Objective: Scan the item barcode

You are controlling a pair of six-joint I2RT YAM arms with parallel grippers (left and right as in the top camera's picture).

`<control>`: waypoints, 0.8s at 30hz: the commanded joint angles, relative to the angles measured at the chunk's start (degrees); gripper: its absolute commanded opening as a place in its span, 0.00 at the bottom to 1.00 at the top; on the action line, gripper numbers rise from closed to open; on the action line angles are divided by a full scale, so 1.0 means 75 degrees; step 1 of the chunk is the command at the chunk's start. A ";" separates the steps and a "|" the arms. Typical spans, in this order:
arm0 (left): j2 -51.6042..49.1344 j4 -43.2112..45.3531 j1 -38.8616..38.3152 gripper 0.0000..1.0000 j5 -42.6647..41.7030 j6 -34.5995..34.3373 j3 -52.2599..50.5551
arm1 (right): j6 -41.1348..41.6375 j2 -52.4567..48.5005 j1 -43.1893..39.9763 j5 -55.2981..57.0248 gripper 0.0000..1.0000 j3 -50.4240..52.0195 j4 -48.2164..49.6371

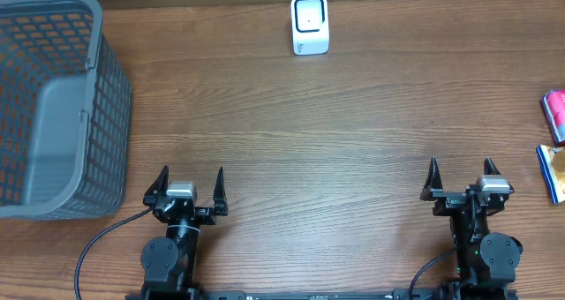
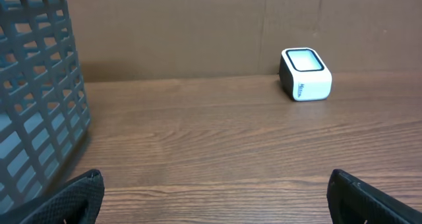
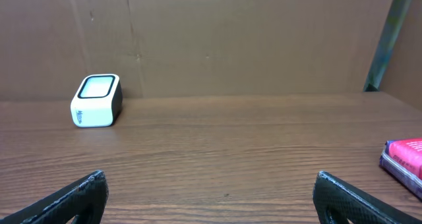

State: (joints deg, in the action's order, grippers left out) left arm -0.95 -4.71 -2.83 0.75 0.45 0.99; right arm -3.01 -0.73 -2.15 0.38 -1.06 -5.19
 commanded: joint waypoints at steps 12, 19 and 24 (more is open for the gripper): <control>0.0102 0.0020 0.0093 1.00 0.0315 -0.0017 -0.0090 | -0.0006 0.0076 0.0044 -0.0003 1.00 0.0082 0.0047; 0.0087 0.0044 0.0350 1.00 0.0562 -0.0627 -0.0099 | -0.0006 0.0076 0.0044 -0.0003 1.00 0.0082 0.0047; 0.0087 0.0055 0.0344 1.00 0.0612 -0.0667 -0.0099 | -0.0006 0.0076 0.0044 -0.0003 1.00 0.0082 0.0047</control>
State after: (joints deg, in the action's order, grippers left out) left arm -0.95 -4.64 -0.60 3.95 -3.05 0.99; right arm -3.01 -0.73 -2.15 0.36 -1.06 -5.21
